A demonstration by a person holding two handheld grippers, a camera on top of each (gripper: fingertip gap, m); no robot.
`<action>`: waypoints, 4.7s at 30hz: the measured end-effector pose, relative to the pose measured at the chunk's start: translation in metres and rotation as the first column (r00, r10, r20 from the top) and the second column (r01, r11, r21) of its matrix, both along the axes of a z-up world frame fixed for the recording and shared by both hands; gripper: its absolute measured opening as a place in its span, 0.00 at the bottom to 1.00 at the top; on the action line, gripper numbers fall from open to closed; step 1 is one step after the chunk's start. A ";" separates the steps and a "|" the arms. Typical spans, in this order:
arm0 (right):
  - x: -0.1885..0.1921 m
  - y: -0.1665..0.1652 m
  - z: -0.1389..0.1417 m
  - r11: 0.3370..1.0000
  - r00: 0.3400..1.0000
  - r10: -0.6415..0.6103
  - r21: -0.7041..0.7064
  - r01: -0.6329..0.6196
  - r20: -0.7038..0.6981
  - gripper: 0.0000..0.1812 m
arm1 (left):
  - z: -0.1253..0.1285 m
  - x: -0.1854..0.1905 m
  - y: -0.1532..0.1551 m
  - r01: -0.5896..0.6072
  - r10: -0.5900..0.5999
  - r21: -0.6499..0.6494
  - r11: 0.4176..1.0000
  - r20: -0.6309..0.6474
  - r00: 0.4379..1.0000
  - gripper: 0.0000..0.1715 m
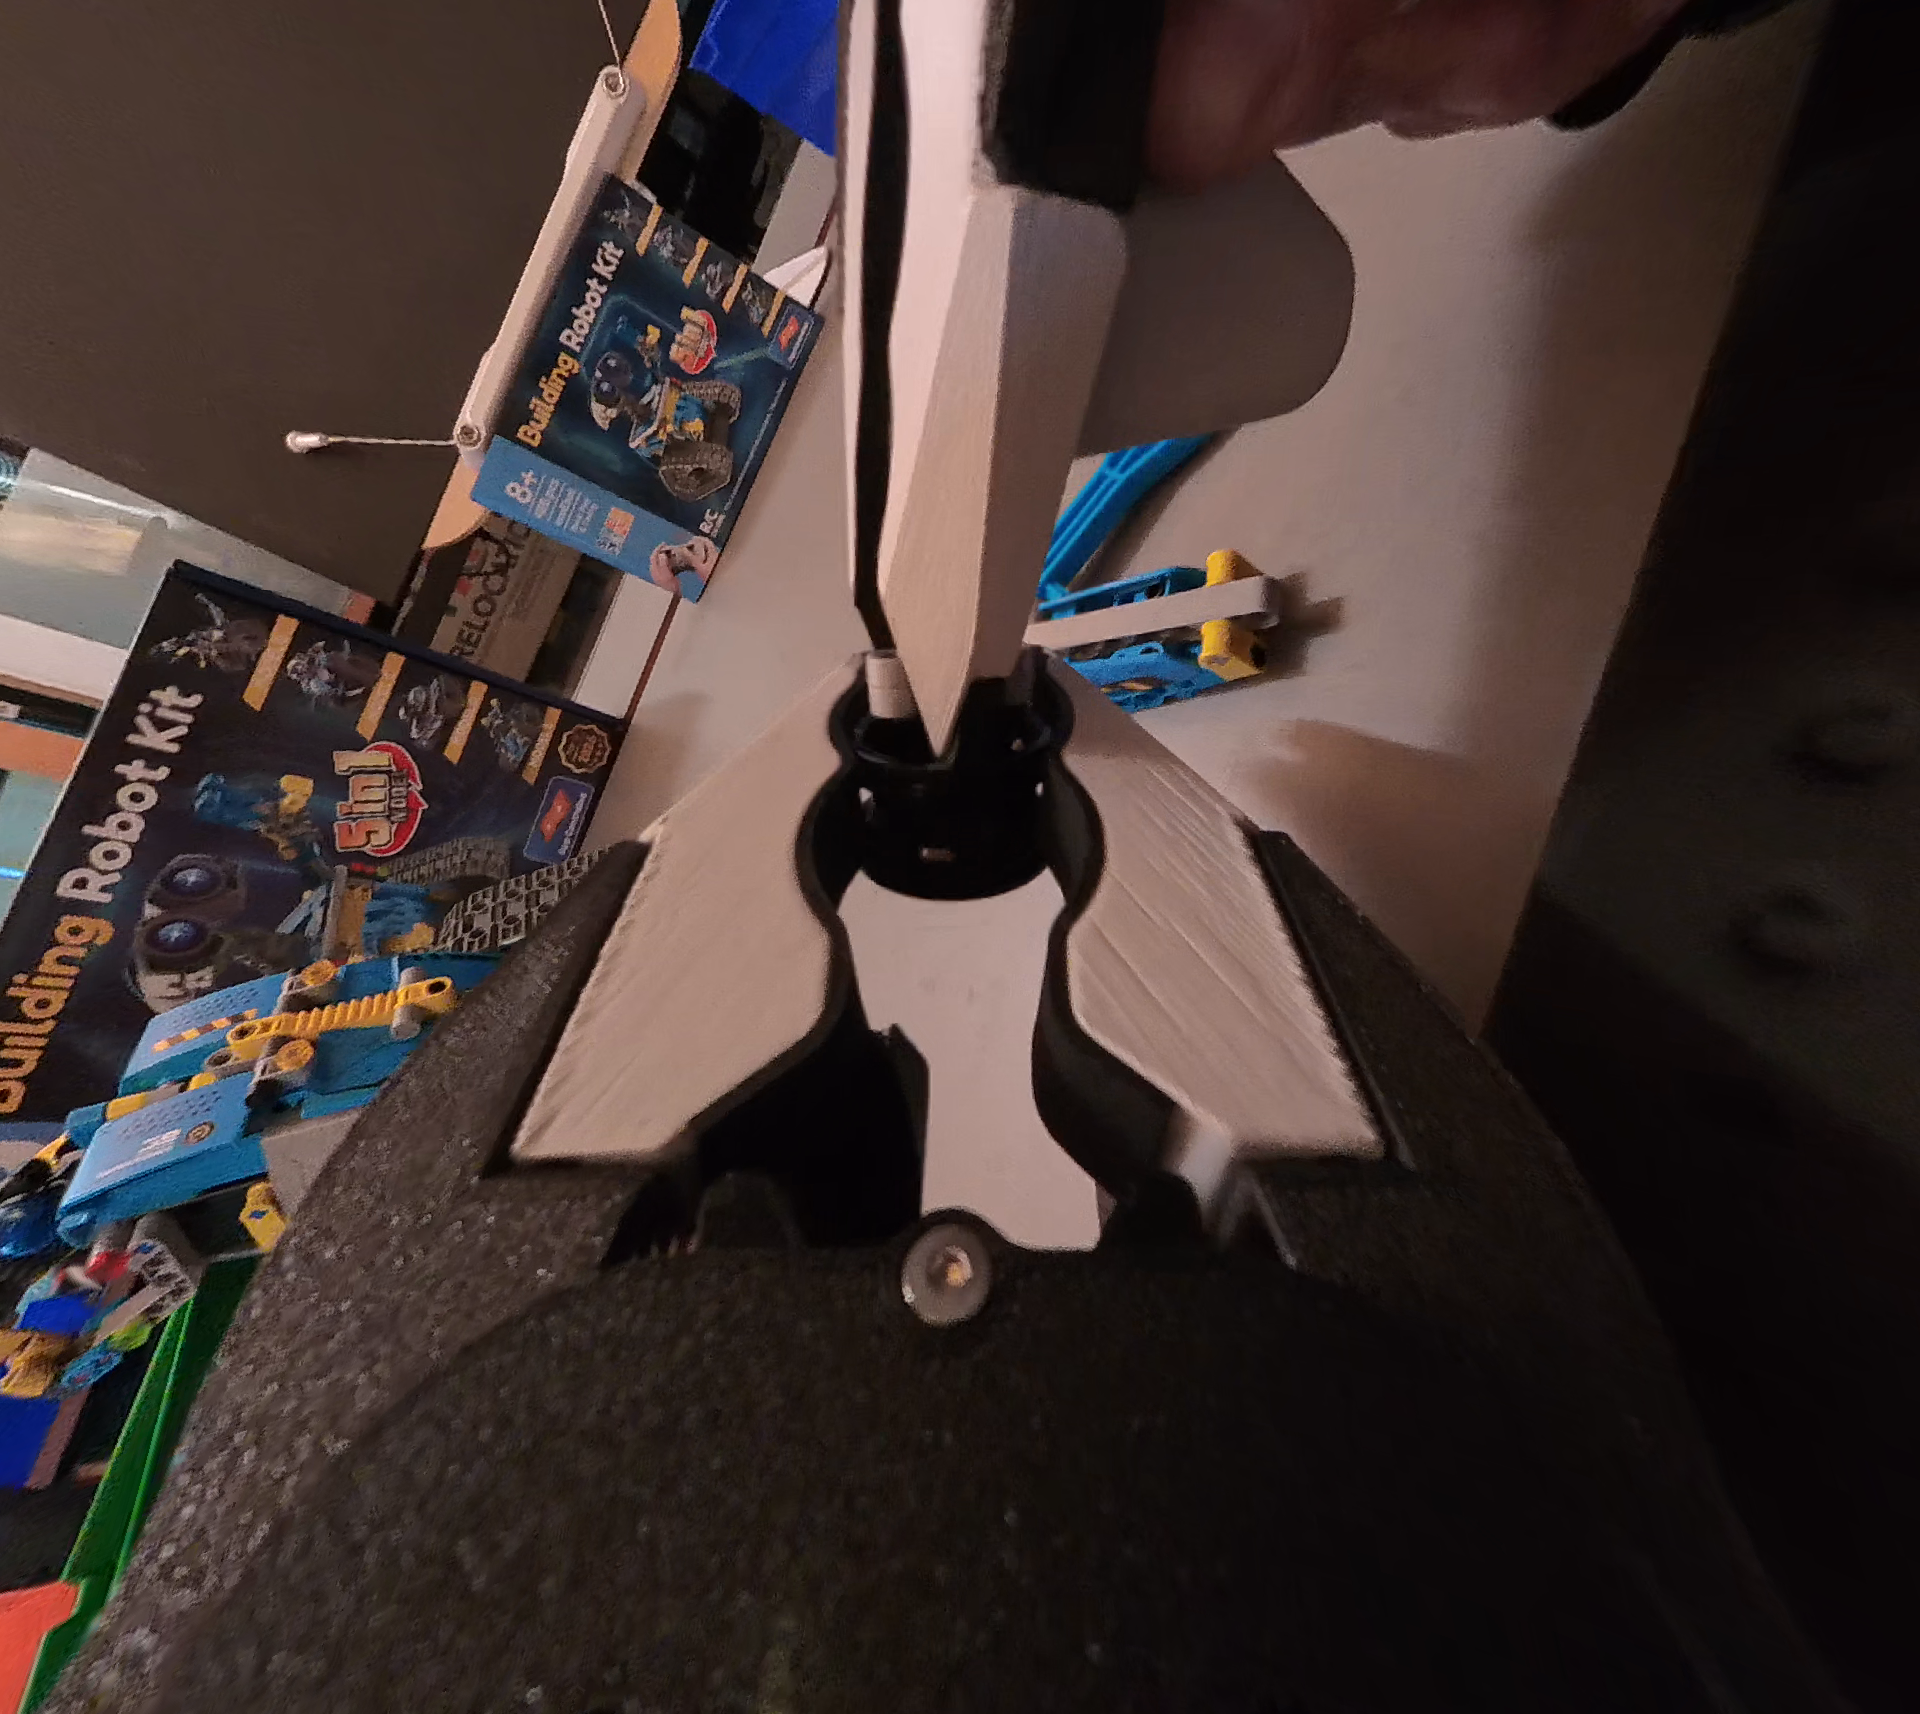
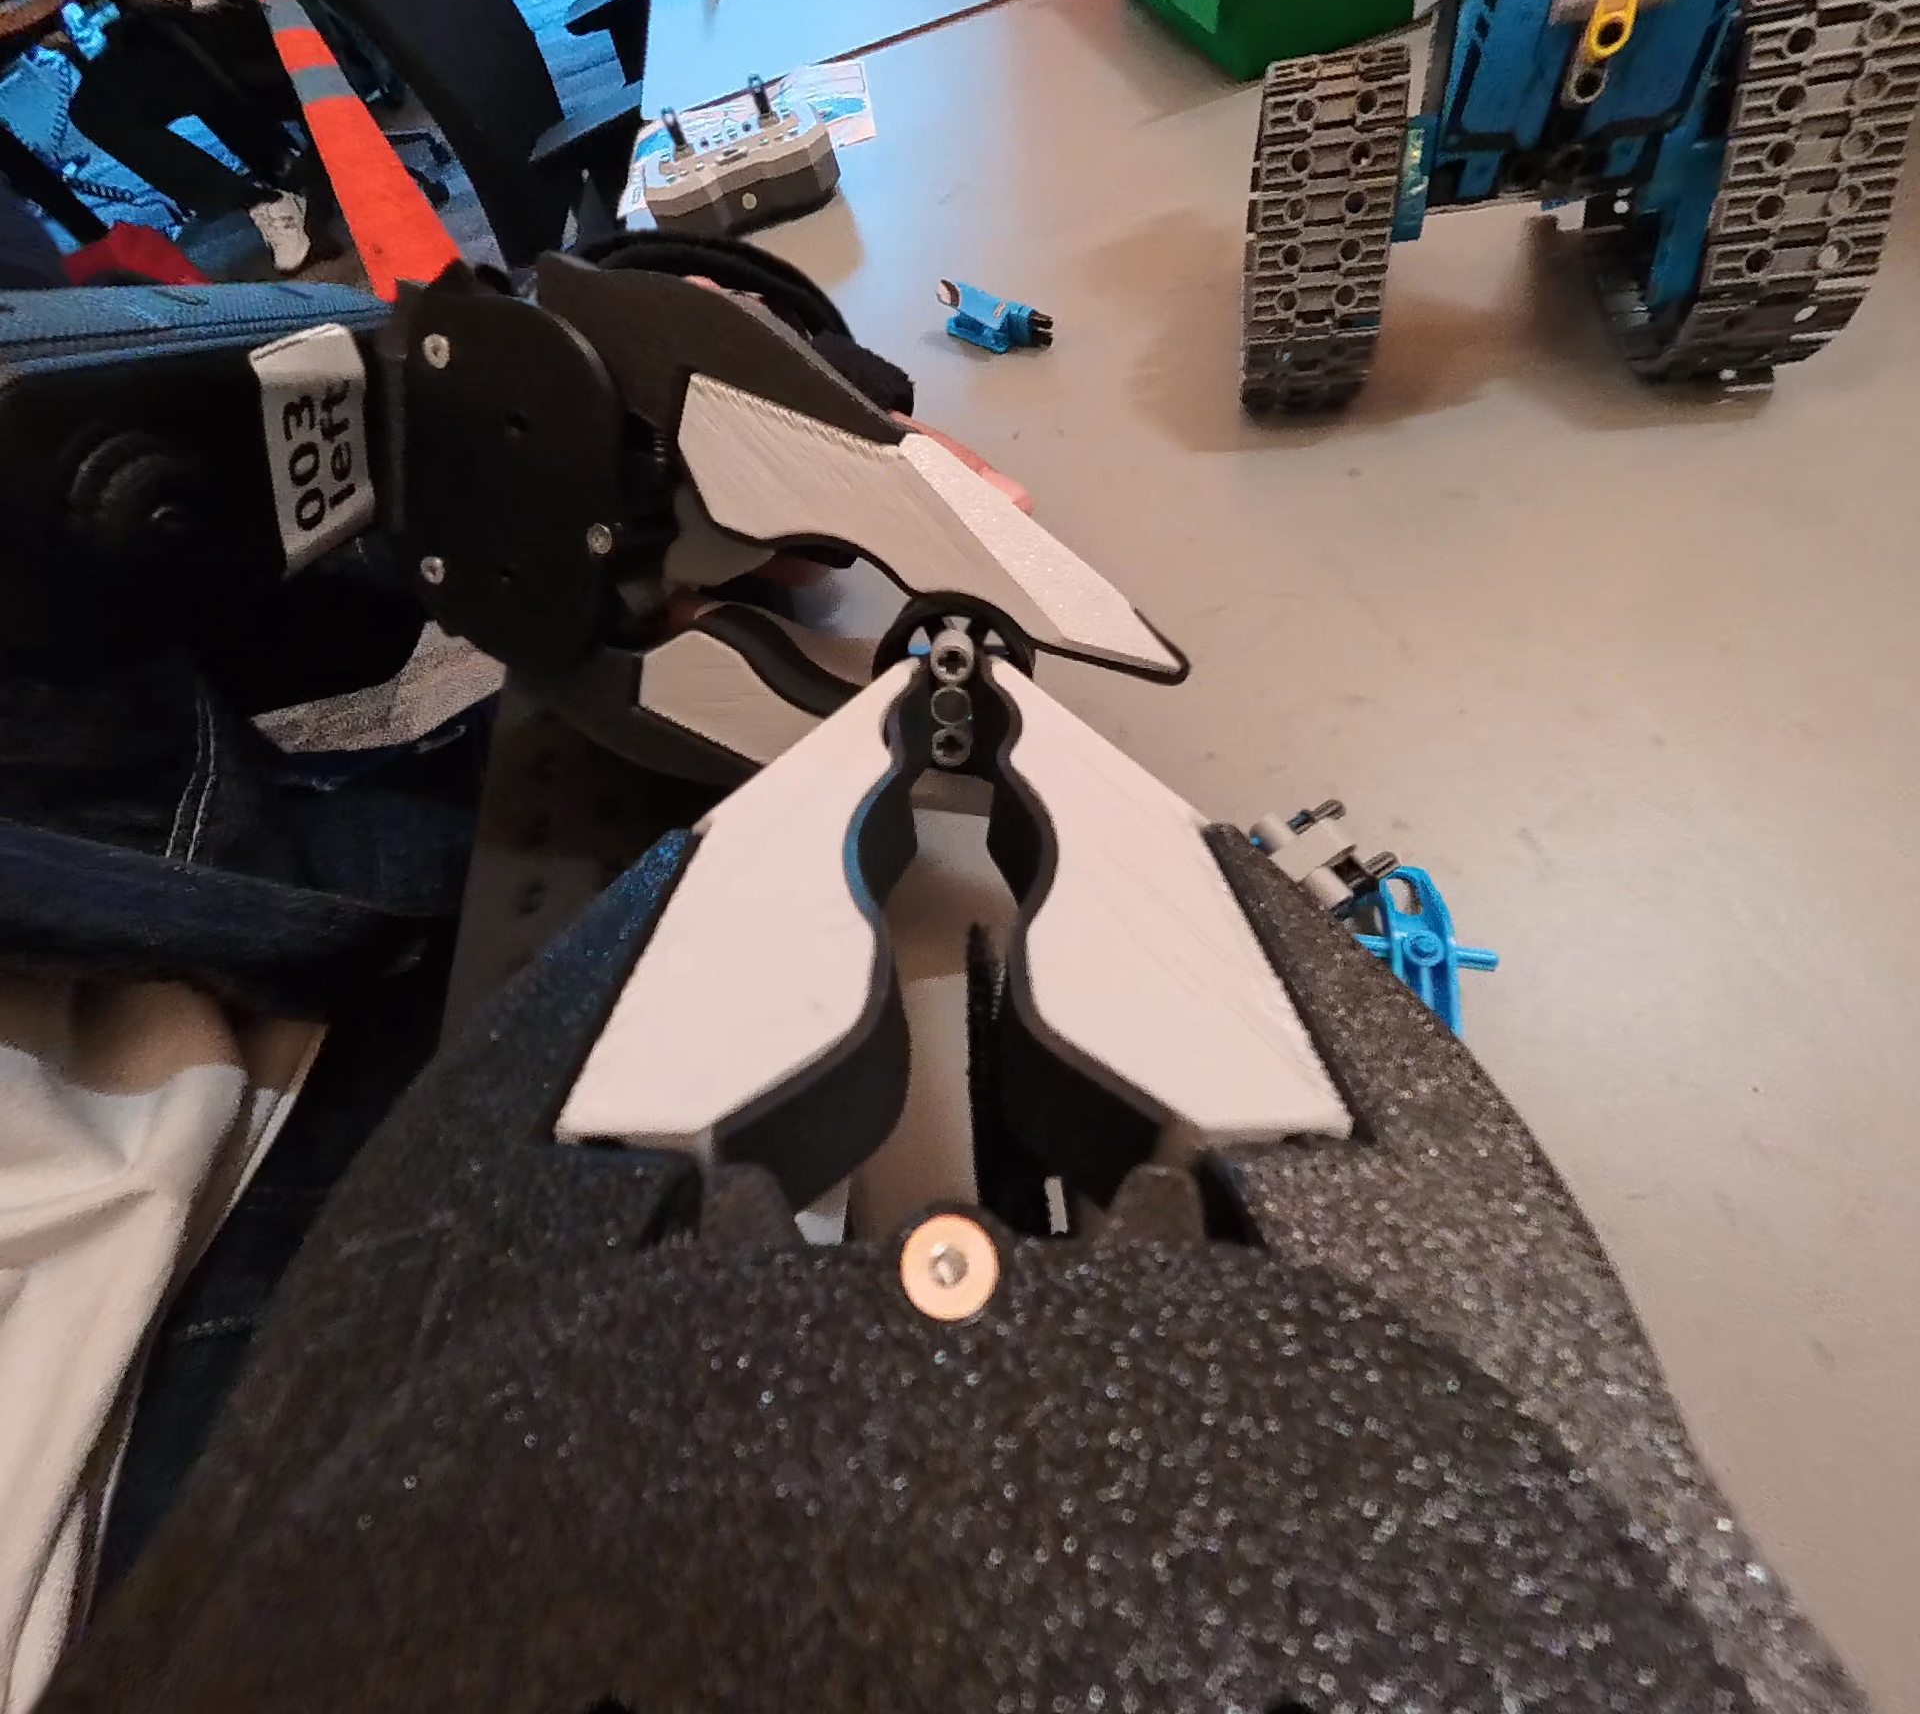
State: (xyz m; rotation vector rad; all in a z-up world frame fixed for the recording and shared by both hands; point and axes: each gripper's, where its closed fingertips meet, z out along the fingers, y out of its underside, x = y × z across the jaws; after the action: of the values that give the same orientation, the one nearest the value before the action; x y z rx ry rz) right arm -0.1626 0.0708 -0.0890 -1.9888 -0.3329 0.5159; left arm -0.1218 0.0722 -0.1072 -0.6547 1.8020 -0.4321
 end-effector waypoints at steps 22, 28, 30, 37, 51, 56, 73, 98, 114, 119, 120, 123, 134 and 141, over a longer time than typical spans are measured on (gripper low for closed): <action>0.071 -0.043 0.018 0.991 0.982 -0.115 0.054 0.125 -0.152 0.00 | -0.008 -0.010 0.065 -0.197 0.197 0.020 0.980 -0.038 0.980 0.15; 0.092 -0.030 0.005 0.970 0.967 -0.236 0.028 0.240 -0.098 0.00 | 0.009 -0.006 0.045 -0.120 0.121 -0.168 0.979 -0.005 0.993 0.15; 0.102 -0.030 -0.001 0.953 0.954 -0.300 0.048 0.299 0.012 0.00 | 0.021 -0.006 0.037 -0.062 0.070 -0.323 0.944 0.014 0.997 0.16; 0.125 -0.034 -0.013 0.919 0.919 -0.393 0.021 0.393 0.038 0.05 | 0.007 -0.005 0.018 -0.020 -0.096 -0.685 0.728 -0.130 0.987 0.16; 0.105 -0.036 -0.068 0.923 0.916 -0.277 -0.185 0.337 0.289 0.18 | -0.052 -0.005 0.007 -0.173 -0.132 -0.566 0.806 -0.457 0.879 0.16; 0.107 -0.034 -0.074 0.912 0.910 -0.282 -0.209 0.352 0.303 0.20 | -0.052 -0.005 0.006 -0.173 -0.133 -0.564 0.807 -0.459 0.878 0.17; 0.111 -0.036 -0.073 0.905 0.911 -0.299 -0.218 0.366 0.285 0.14 | 0.000 -0.058 0.031 -0.214 -0.162 -0.679 0.702 -0.445 0.881 0.32; 0.110 -0.036 -0.073 0.909 0.913 -0.292 -0.214 0.358 0.285 0.14 | -0.035 -0.052 0.017 -0.329 -0.014 -0.525 0.785 -0.545 0.838 0.14; 0.110 -0.036 -0.073 0.911 0.923 -0.291 -0.220 0.348 0.252 0.14 | -0.034 -0.056 0.006 -0.013 -0.197 -0.250 0.968 -0.793 0.577 0.14; 0.110 -0.037 -0.073 0.913 0.924 -0.288 -0.220 0.344 0.251 0.14 | -0.036 -0.048 0.005 -0.031 -0.201 -0.261 0.965 -0.808 0.554 0.04; 0.109 -0.037 -0.072 0.914 0.925 -0.286 -0.220 0.342 0.251 0.15 | -0.036 -0.048 0.008 -0.033 -0.186 -0.246 0.969 -0.807 0.560 0.04; 0.108 -0.037 -0.072 0.918 0.924 -0.275 -0.213 0.335 0.267 0.17 | -0.016 -0.040 0.004 -0.026 -0.264 -0.379 0.925 -0.691 0.673 0.03; 0.085 -0.031 -0.019 0.970 0.960 -0.244 0.032 0.242 0.137 0.18 | 0.116 -0.056 0.049 0.287 -0.308 -0.893 -0.345 0.397 0.864 0.04; 0.077 -0.026 -0.021 0.974 0.946 -0.228 0.058 0.221 0.231 0.17 | 0.139 -0.077 0.066 0.374 -0.264 -0.765 -0.524 0.563 0.783 0.04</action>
State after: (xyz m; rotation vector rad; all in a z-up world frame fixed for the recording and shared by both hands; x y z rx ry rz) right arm -0.0859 0.0444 -0.1102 -2.0298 -0.2535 0.1272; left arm -0.1986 0.1377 0.0317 -1.0219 0.9199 -2.7987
